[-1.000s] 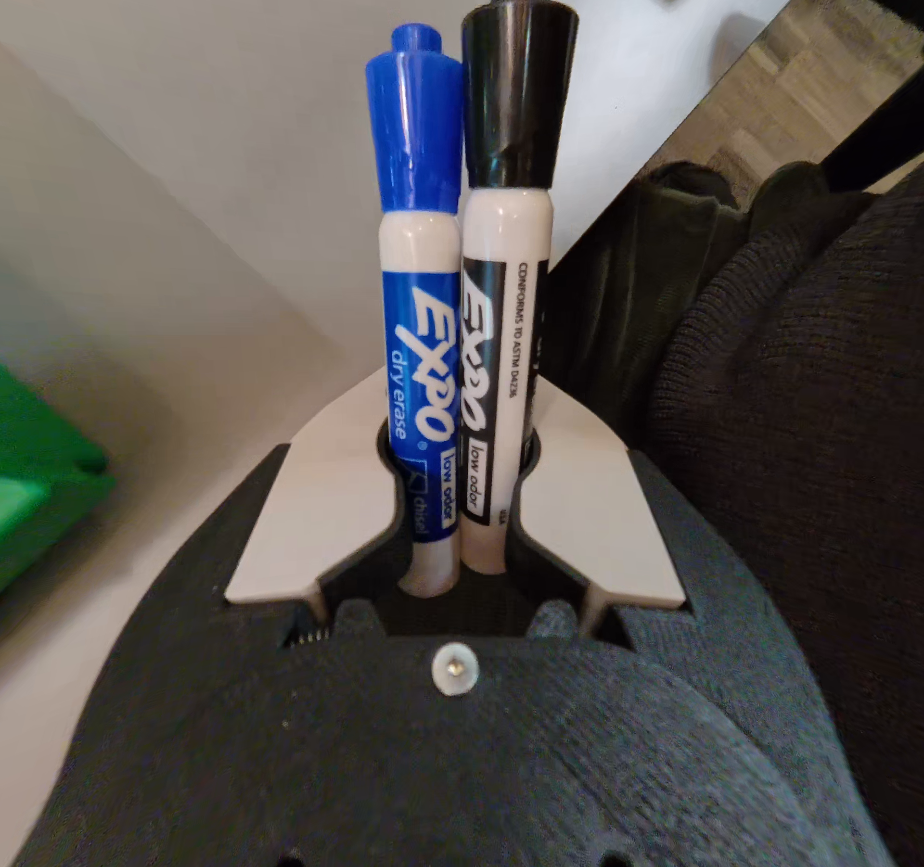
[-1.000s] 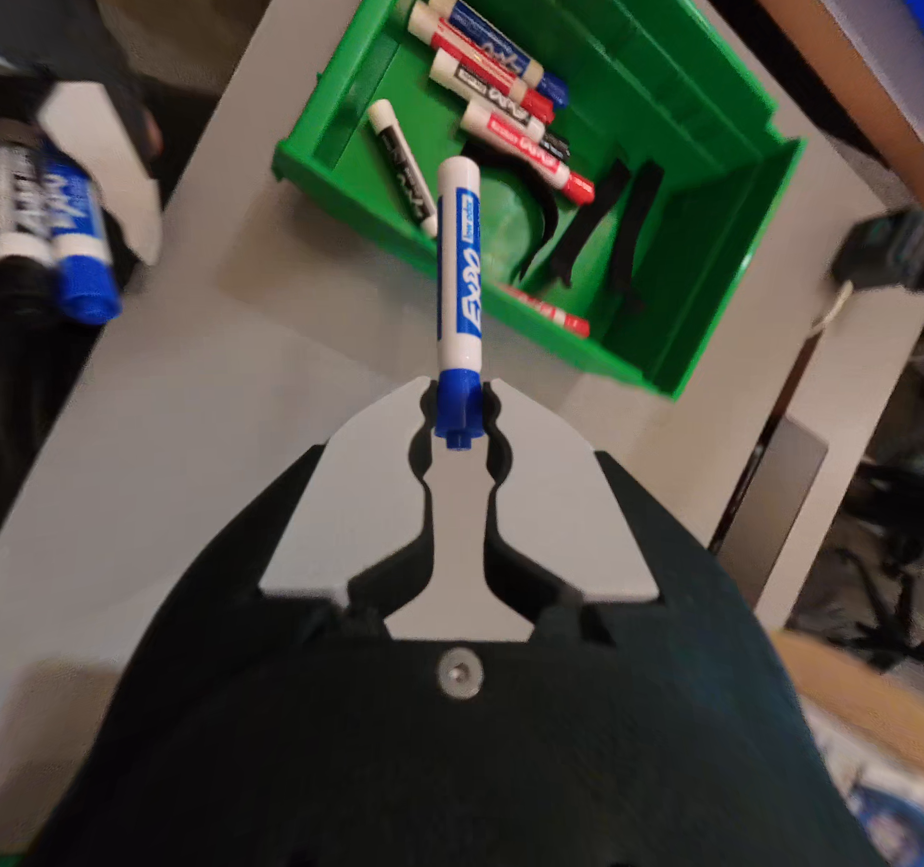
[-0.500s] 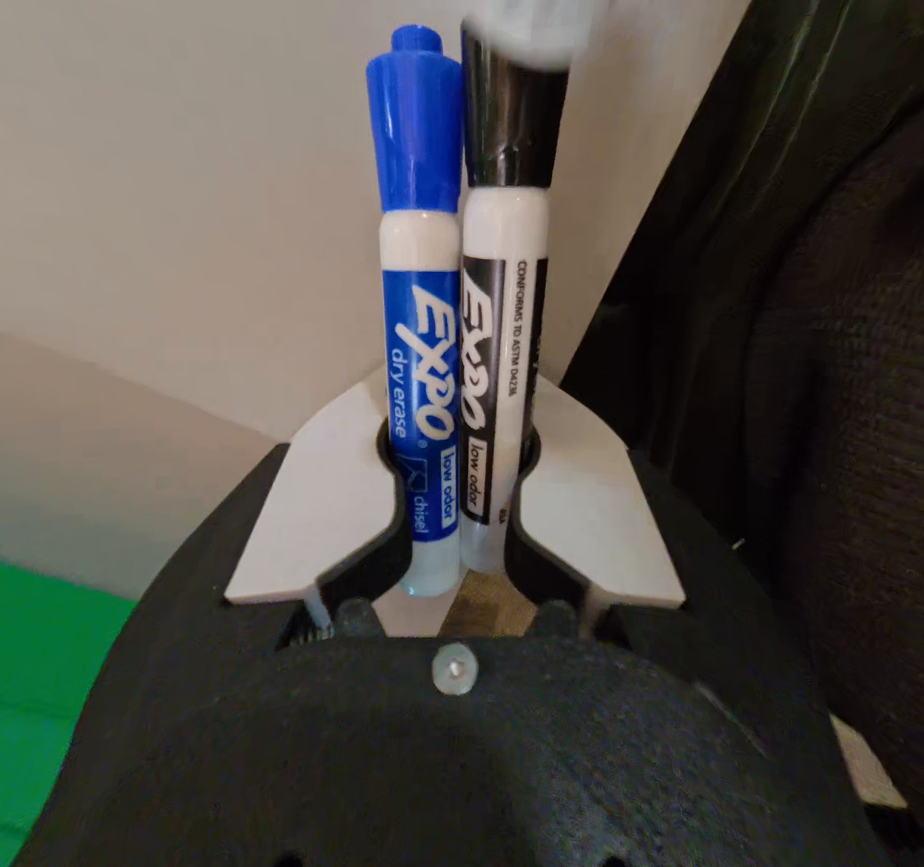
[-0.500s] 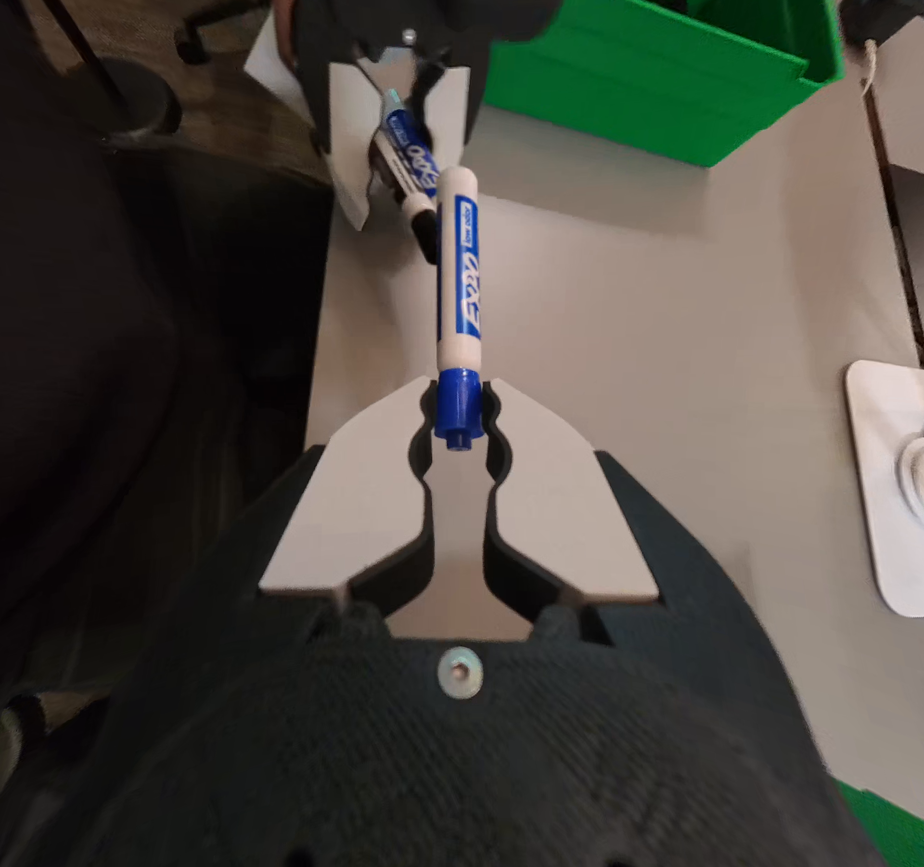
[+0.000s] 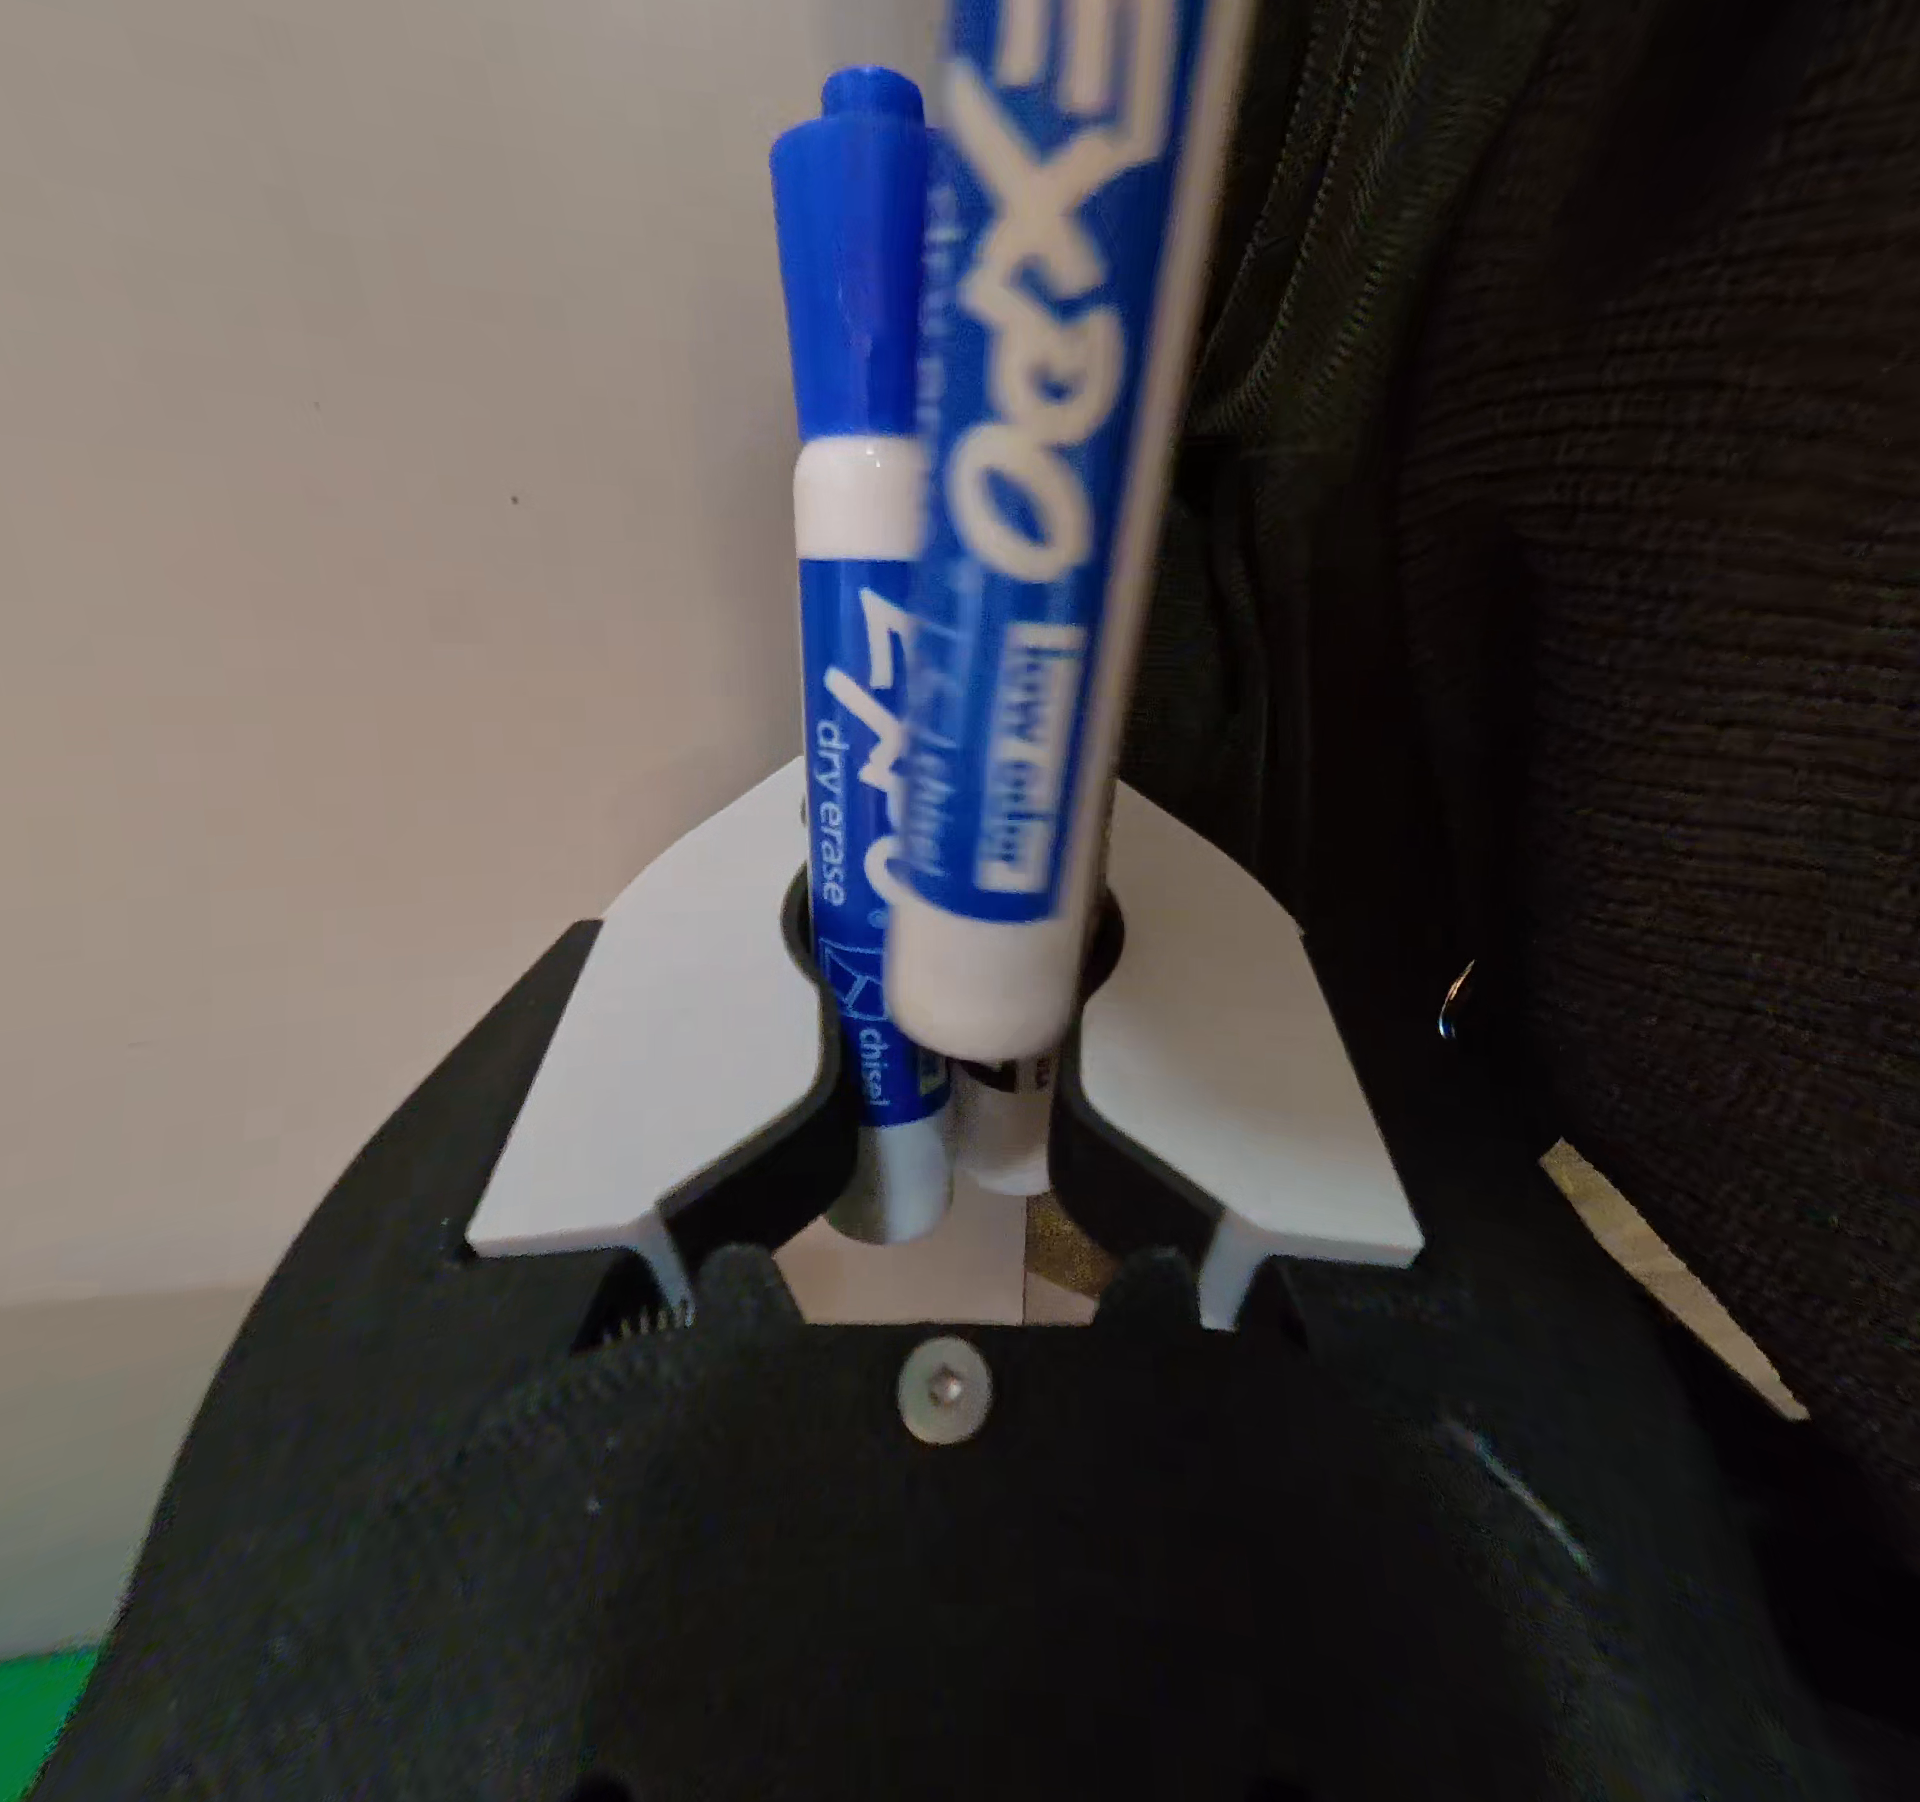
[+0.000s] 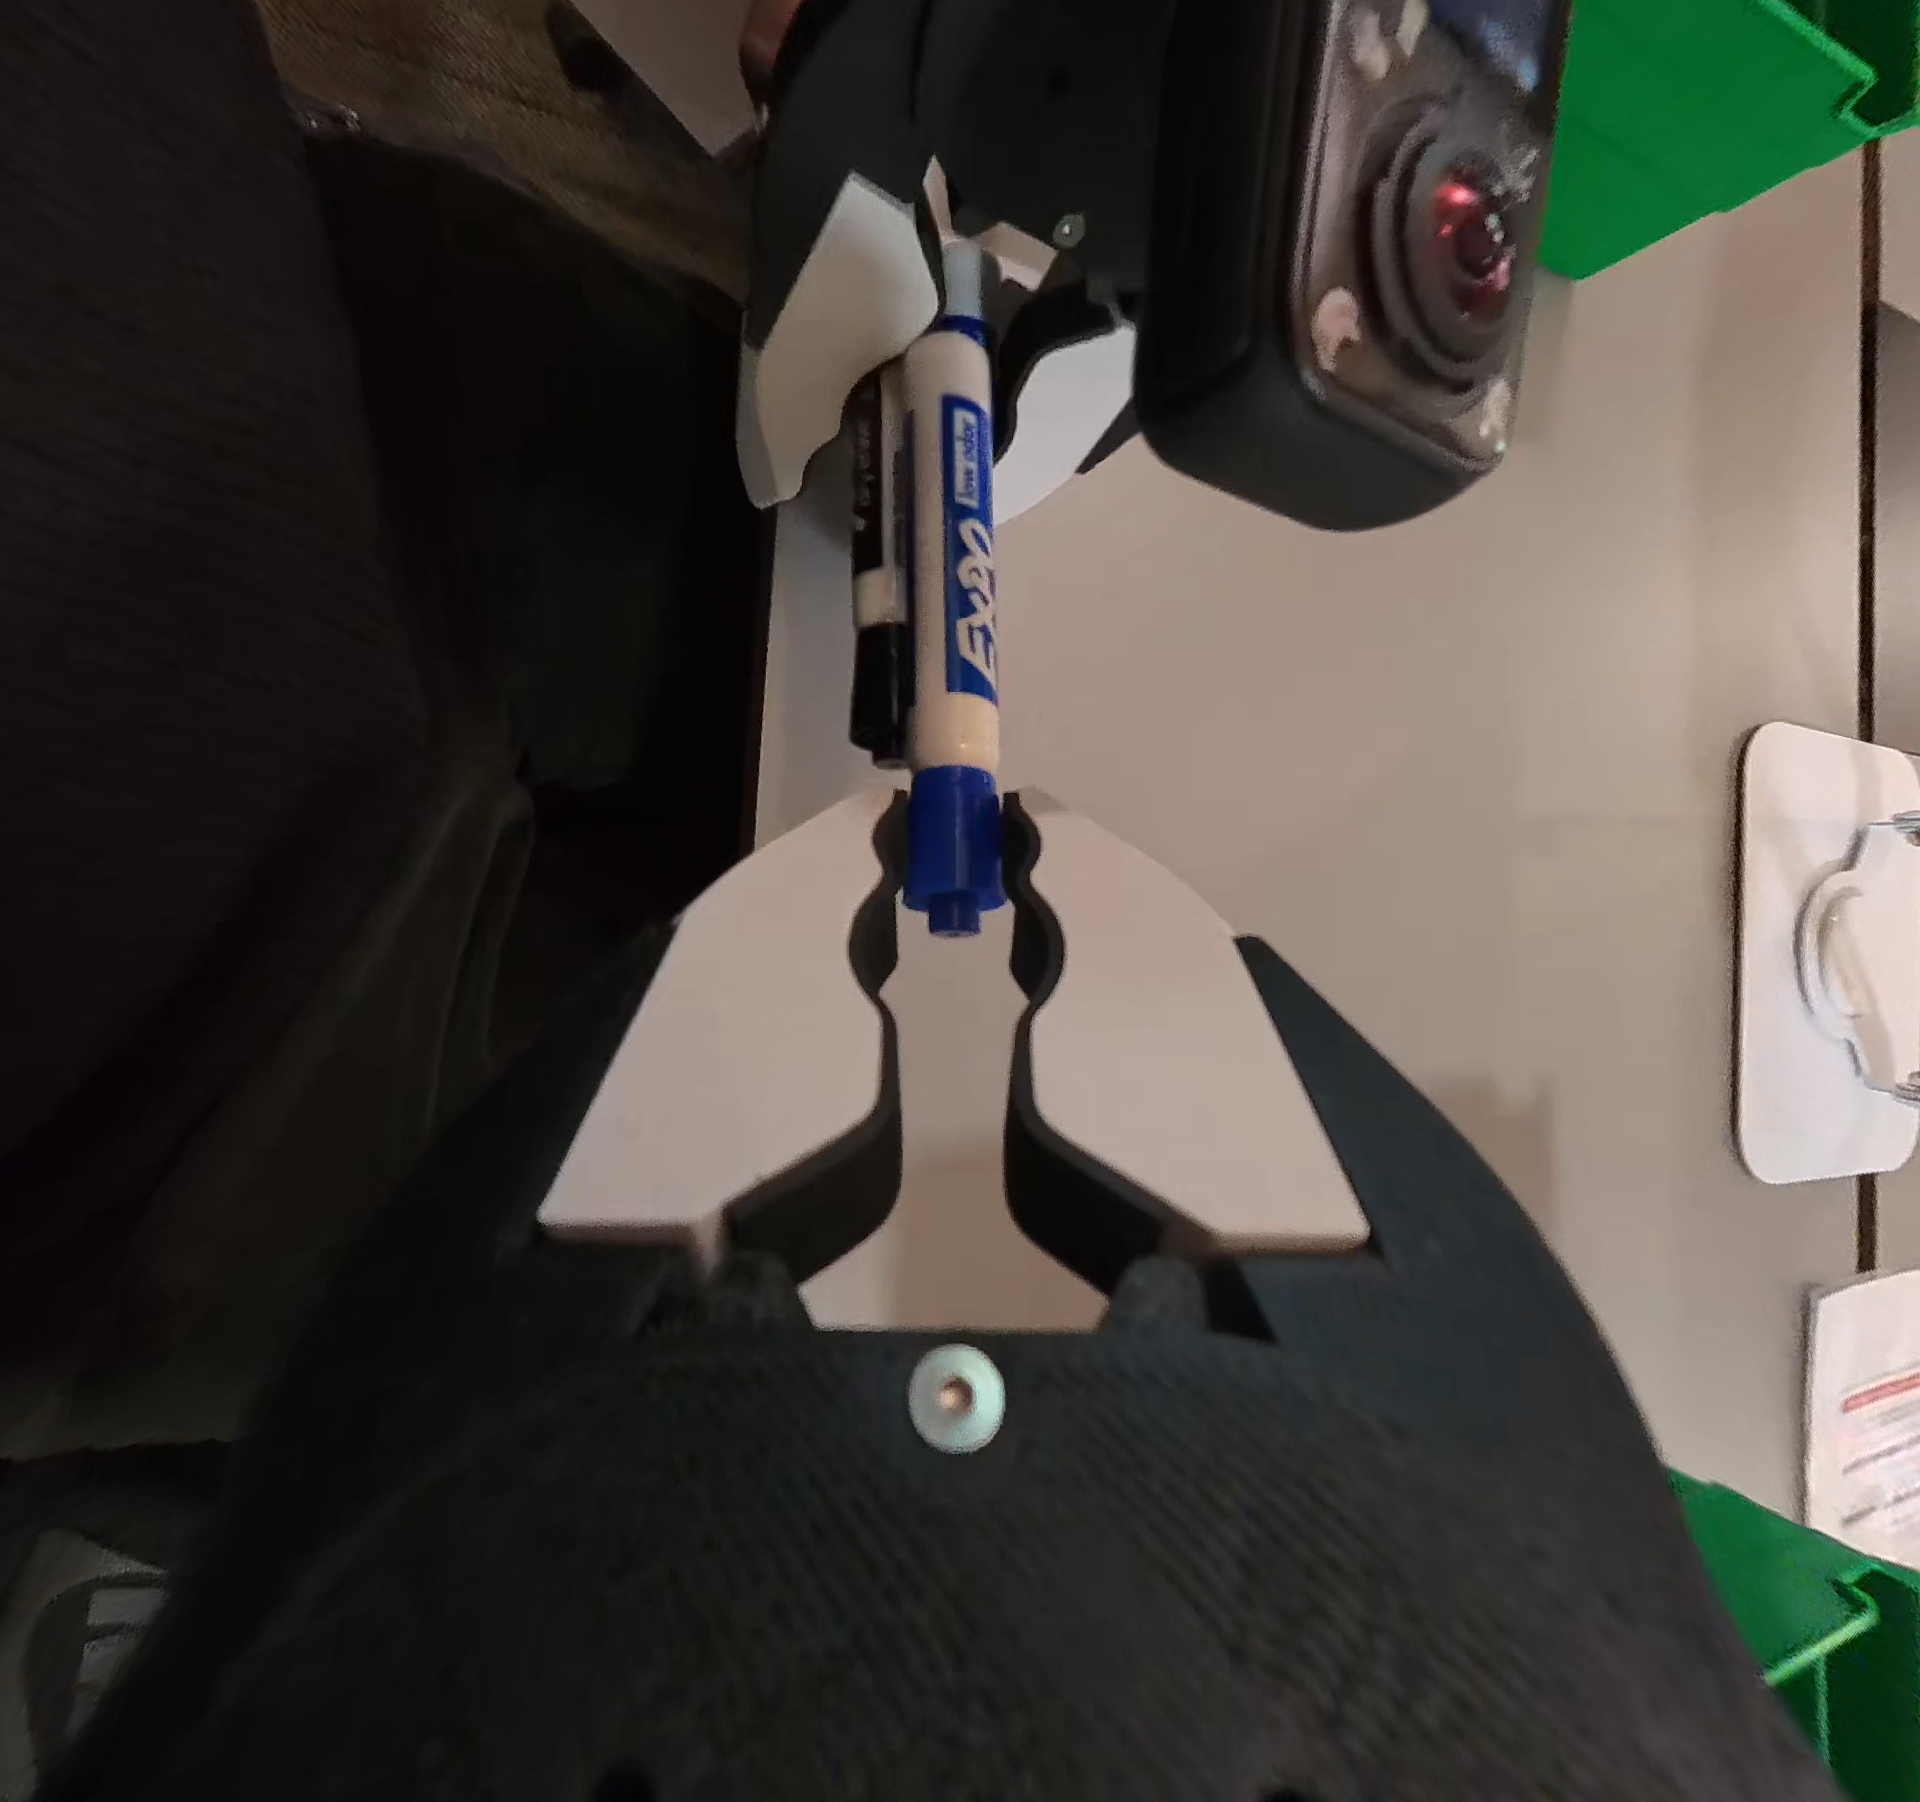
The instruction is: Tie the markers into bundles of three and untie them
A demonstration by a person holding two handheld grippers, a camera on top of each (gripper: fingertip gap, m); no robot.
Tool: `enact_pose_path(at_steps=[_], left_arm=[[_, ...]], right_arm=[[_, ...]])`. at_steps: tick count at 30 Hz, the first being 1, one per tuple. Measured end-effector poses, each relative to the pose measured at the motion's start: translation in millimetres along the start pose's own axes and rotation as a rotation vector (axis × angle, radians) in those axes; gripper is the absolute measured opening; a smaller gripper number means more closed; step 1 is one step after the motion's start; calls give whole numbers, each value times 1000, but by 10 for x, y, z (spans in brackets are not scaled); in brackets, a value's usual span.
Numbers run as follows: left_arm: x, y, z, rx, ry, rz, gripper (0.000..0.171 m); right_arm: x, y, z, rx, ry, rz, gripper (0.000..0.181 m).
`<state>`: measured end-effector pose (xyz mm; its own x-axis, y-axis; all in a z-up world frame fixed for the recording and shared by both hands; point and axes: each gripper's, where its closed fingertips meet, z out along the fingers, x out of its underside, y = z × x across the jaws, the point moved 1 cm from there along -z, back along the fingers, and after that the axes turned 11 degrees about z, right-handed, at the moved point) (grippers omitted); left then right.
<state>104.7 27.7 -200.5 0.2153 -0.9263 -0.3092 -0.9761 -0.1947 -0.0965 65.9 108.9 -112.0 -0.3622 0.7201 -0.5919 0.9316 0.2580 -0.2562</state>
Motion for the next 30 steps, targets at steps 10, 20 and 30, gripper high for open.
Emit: enact_pose_path(at_steps=[10,20,30], left_arm=[[50,-73,3,-29,-4,62,45],[159,-6,-38,-98,-61,-4,46],[129,276,-148,-286,-153,-86,45]], right_arm=[[-85,77,140,-11,69,-41,18],[-269,-1,69,15,-40,-50,31],[-55,-715,-274,224,-465,529,6]])
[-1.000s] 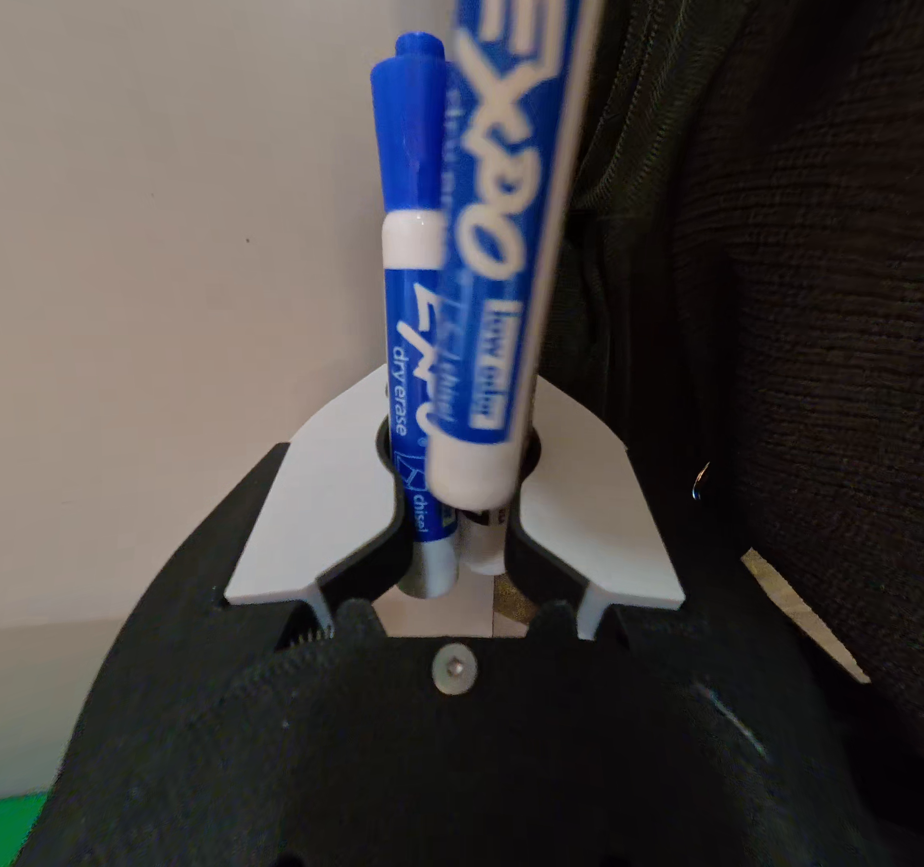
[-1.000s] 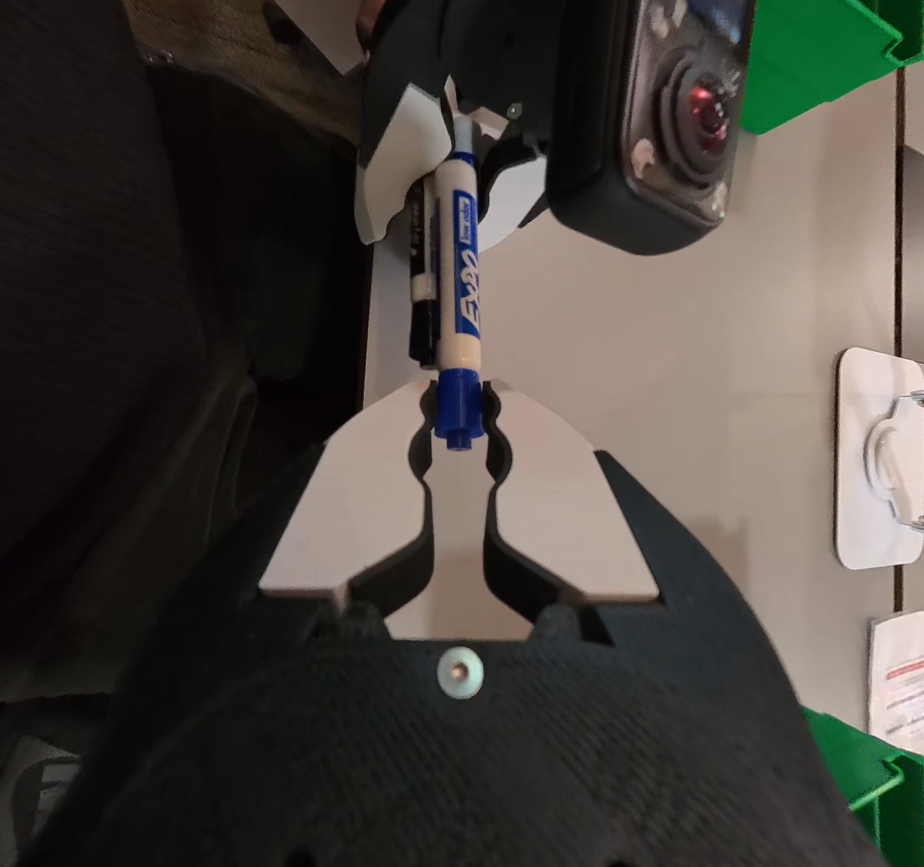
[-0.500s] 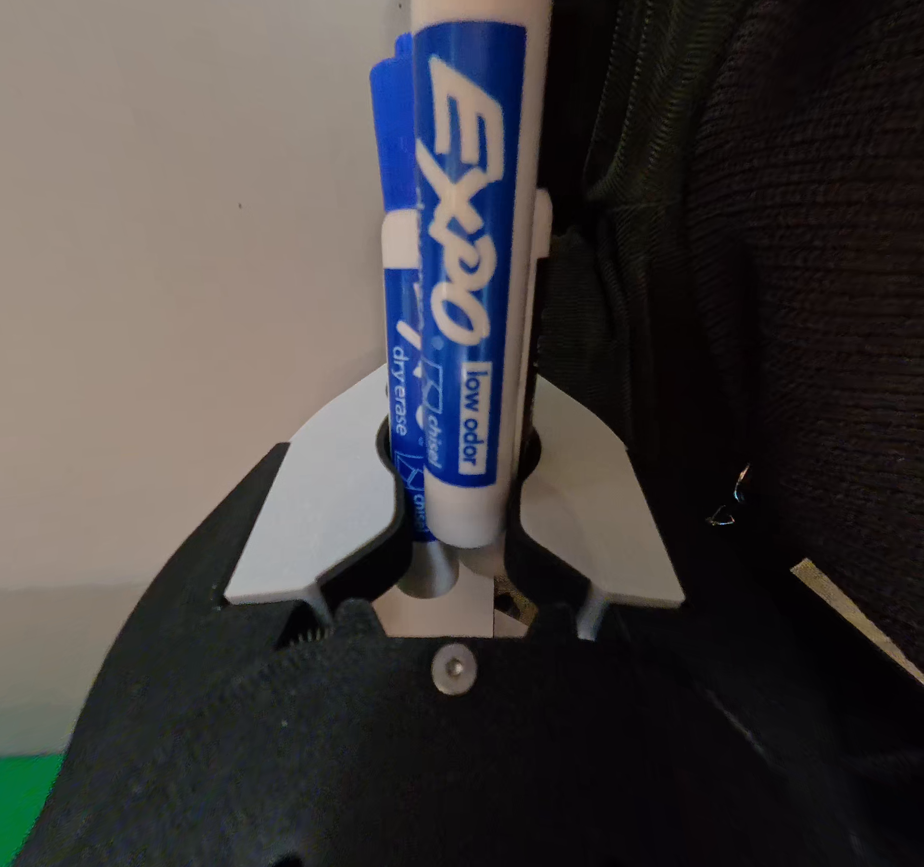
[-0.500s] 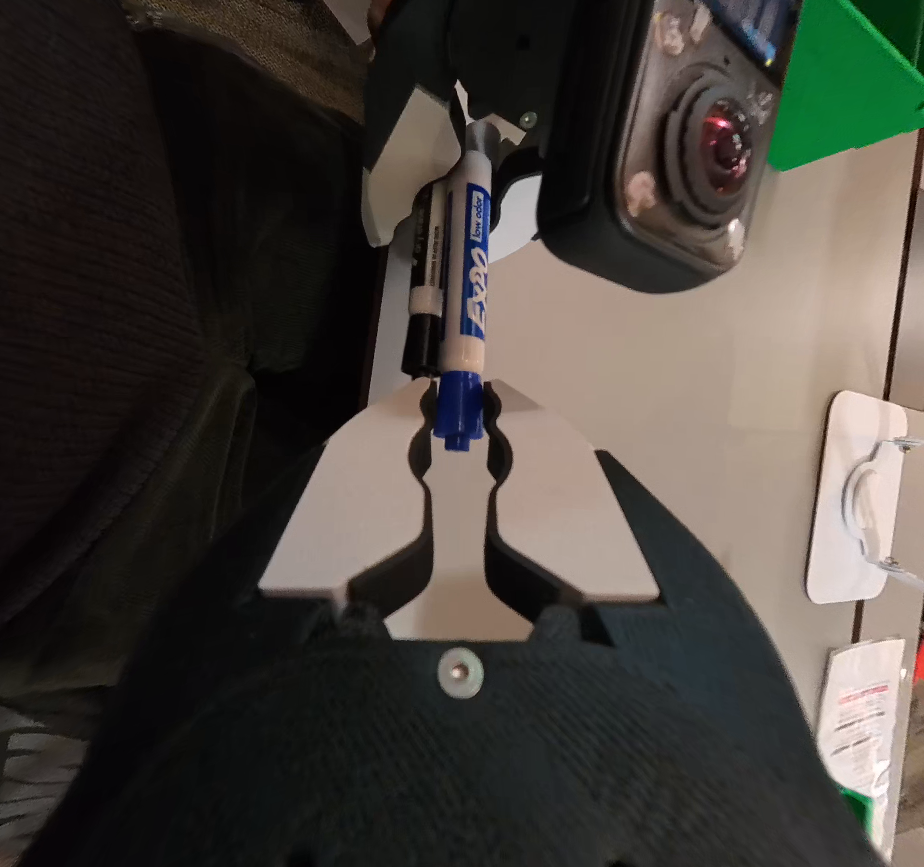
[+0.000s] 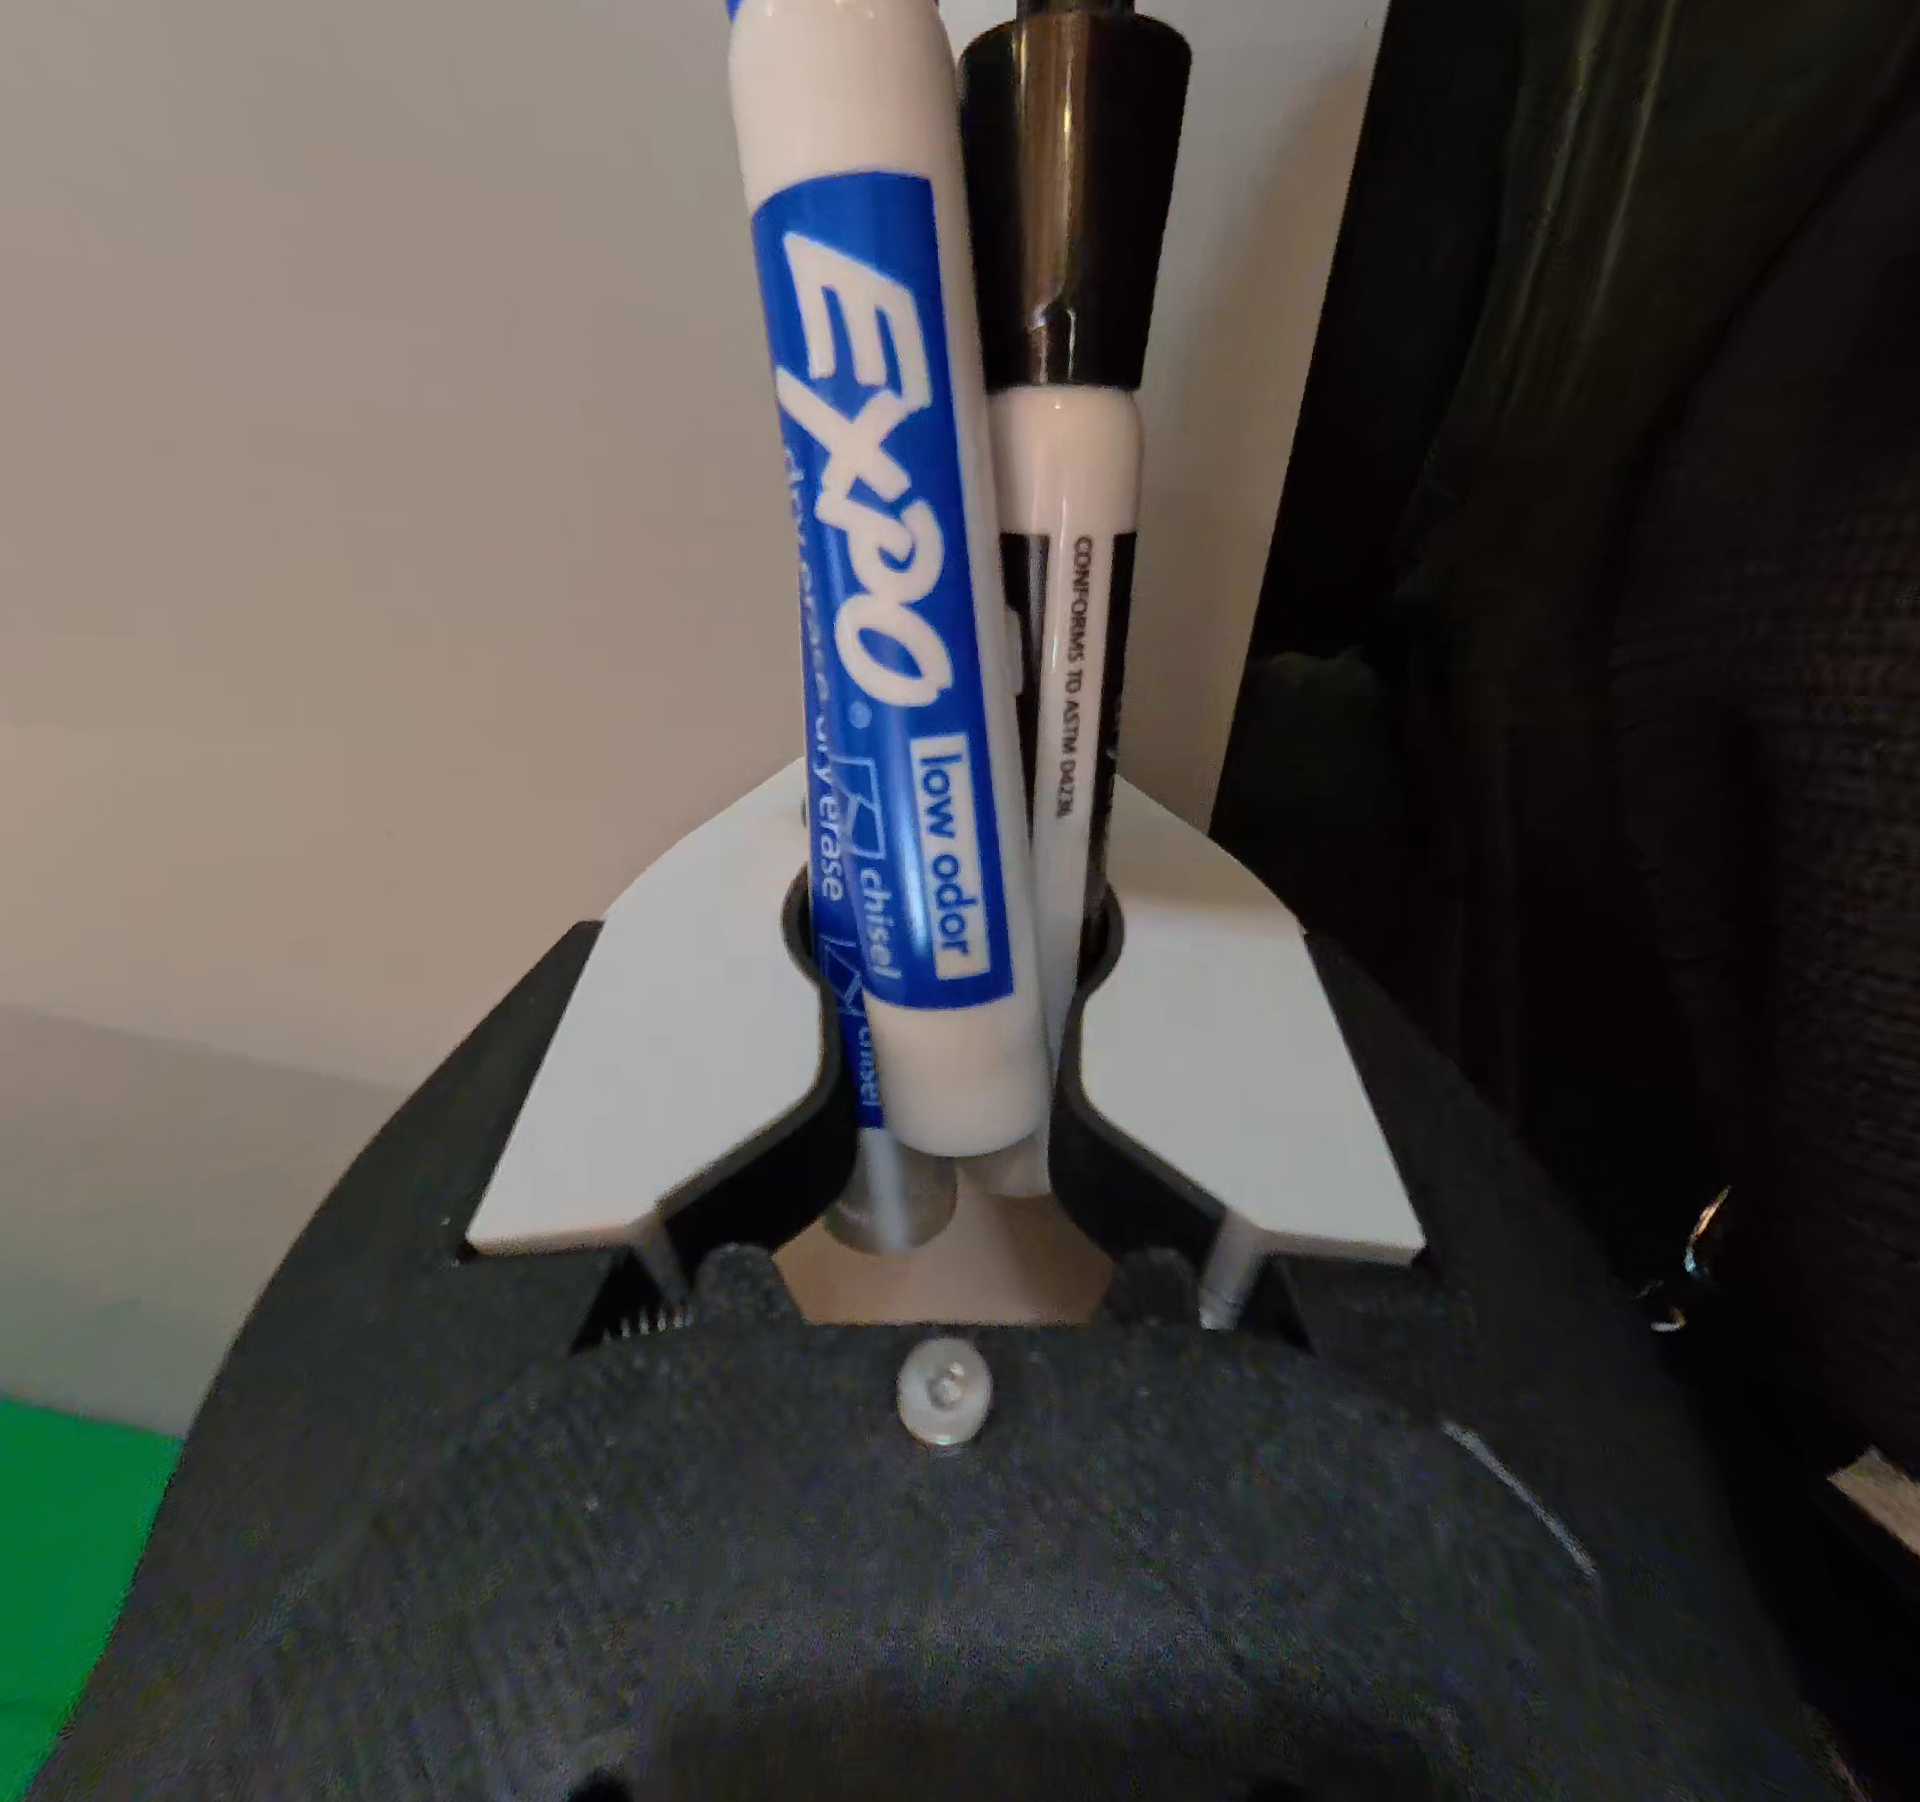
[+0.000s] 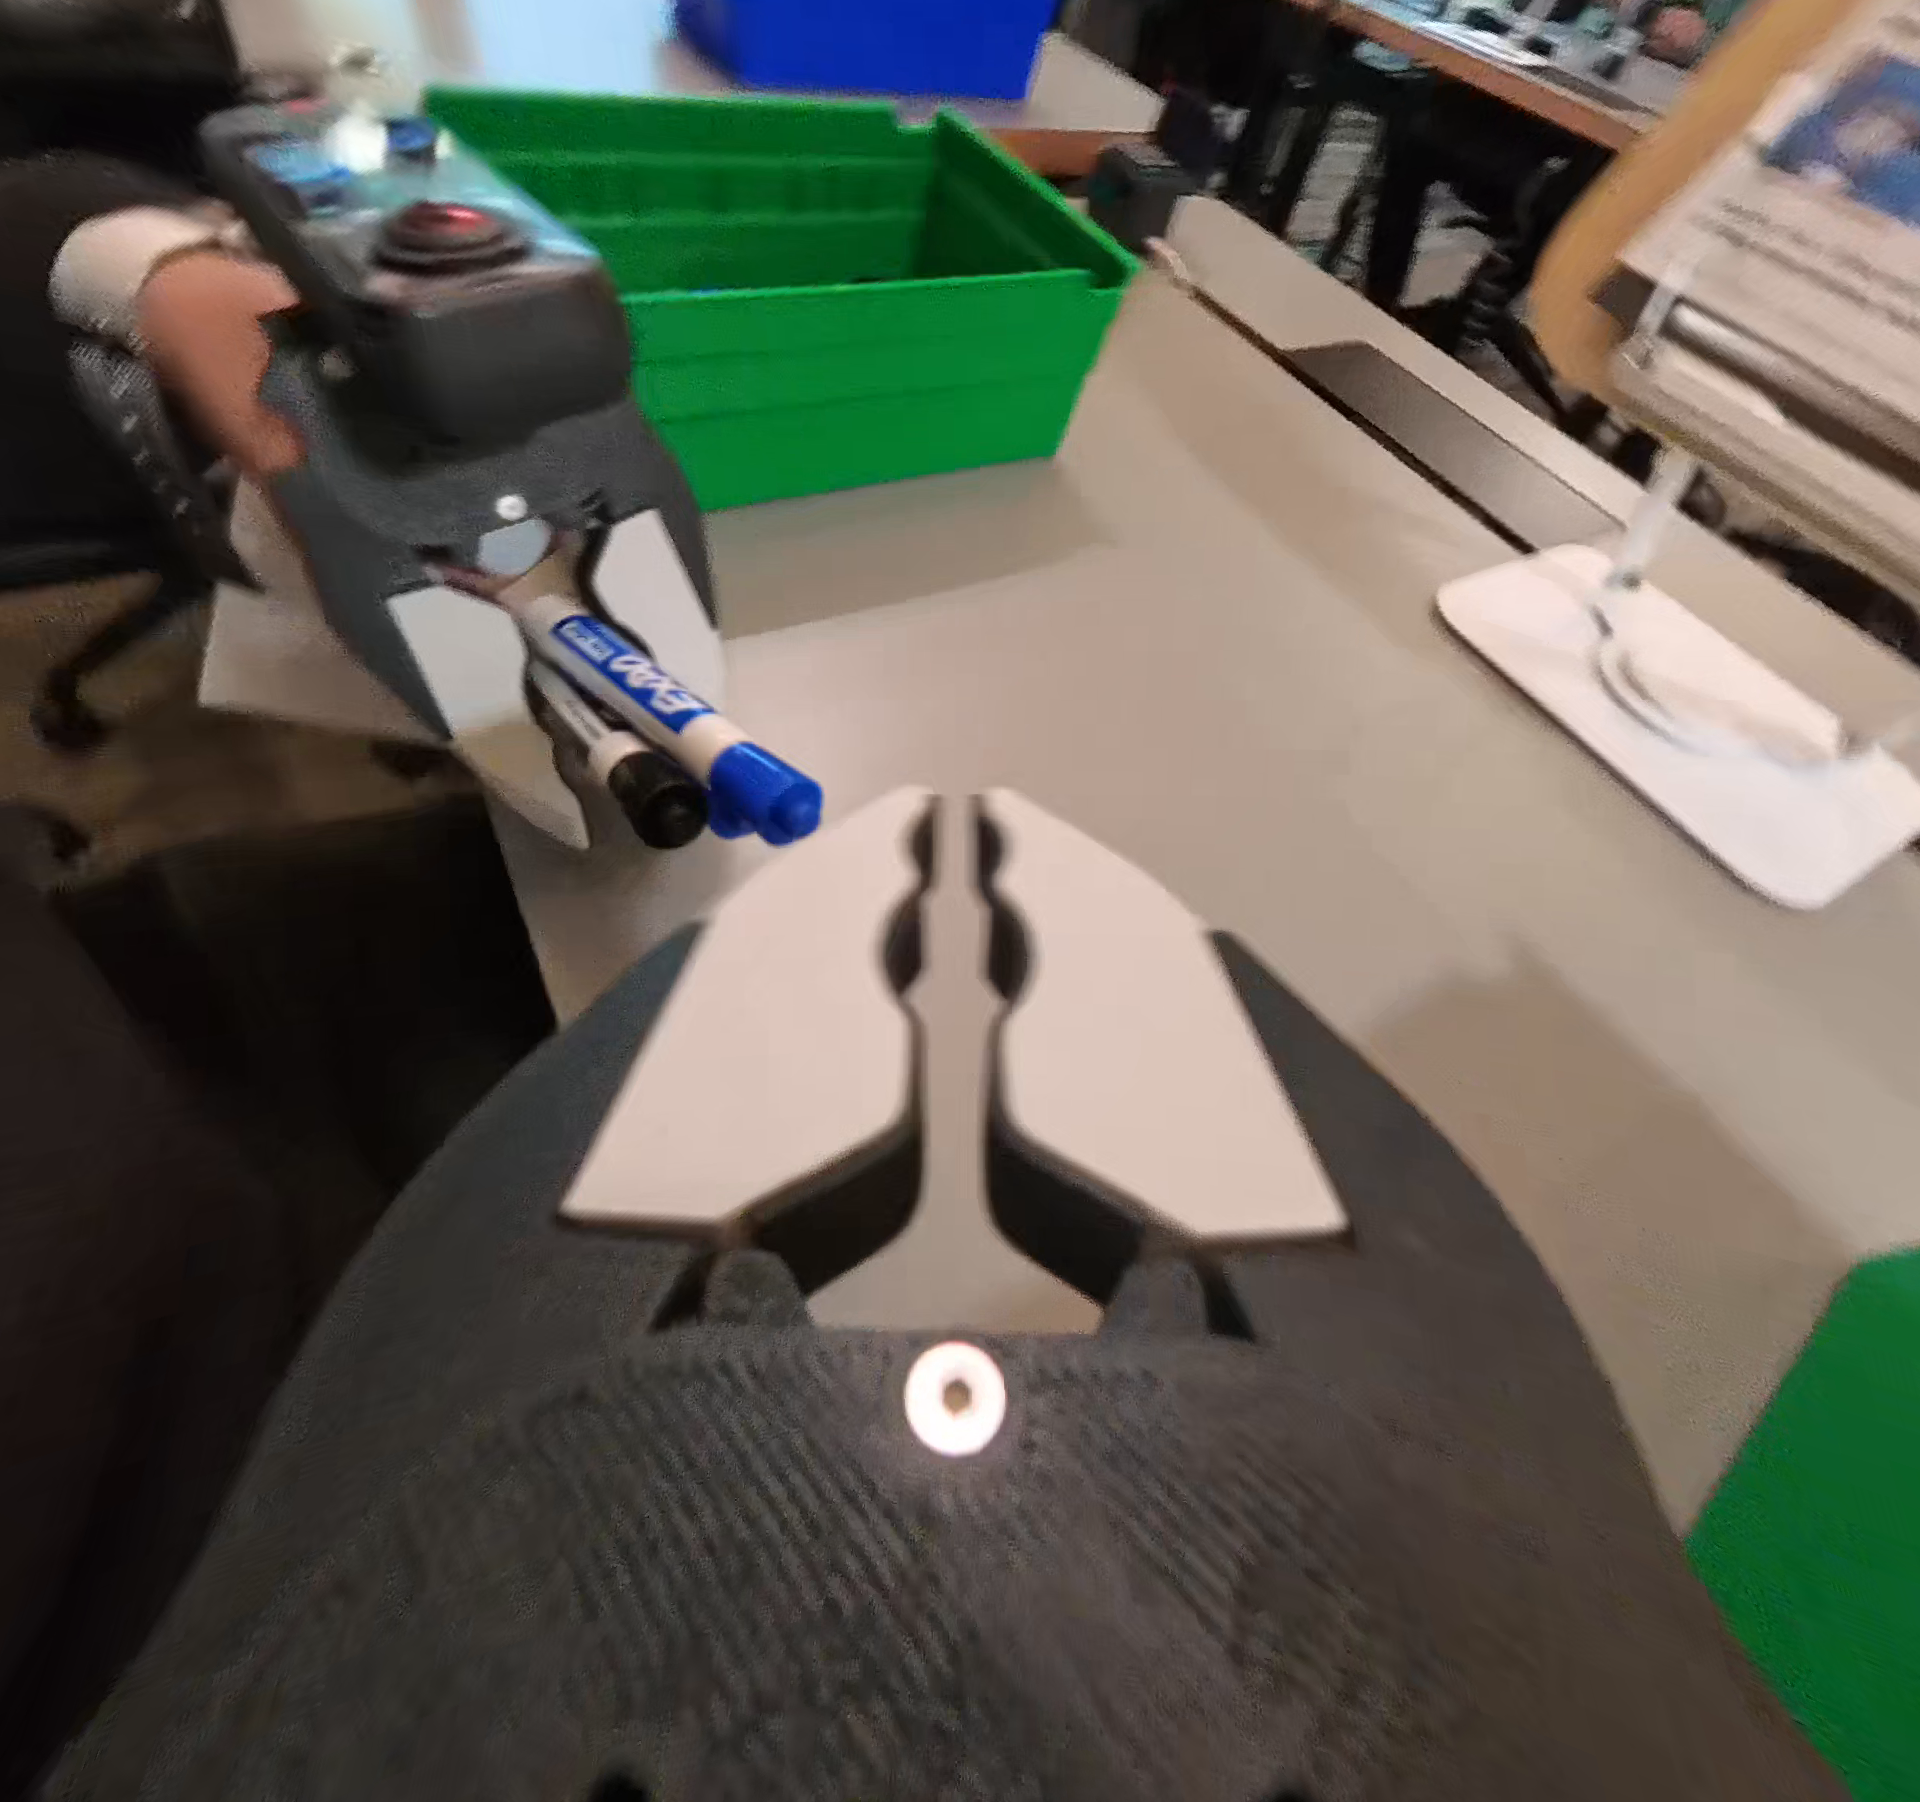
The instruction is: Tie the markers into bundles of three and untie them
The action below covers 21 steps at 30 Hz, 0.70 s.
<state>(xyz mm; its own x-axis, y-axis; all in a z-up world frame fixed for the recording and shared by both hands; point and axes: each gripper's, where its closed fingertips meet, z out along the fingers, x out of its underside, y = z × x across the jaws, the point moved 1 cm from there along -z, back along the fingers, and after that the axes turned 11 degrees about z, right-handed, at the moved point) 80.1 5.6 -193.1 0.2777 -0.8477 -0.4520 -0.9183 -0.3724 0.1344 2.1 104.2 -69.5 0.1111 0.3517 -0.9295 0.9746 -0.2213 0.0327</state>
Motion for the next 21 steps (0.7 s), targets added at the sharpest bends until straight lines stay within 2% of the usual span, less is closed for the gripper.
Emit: enact_pose_path(at_steps=[1,3,7,12,14,18,21], left_arm=[[-35,-3,12,7,-12,-27,45],[-163,-17,40,18,-48,-81,45],[-413,57,105,-76,-110,-170,44],[-618,-21,196,-79,-154,-275,45],[-605,-42,231,-84,-104,-303,44],[-450,5,259,-79,50,-312,45],[-471,33,218,-27,49,-318,45]], right_arm=[[58,-46,-36,1,-12,44,0],[190,-105,-103,6,0,83,0],[367,-326,-247,147,-10,98,0],[515,-379,-218,263,-10,127,0],[507,-320,-172,260,-9,114,0],[545,-146,-101,163,-5,185,0],[560,-129,-76,137,3,203,0]])
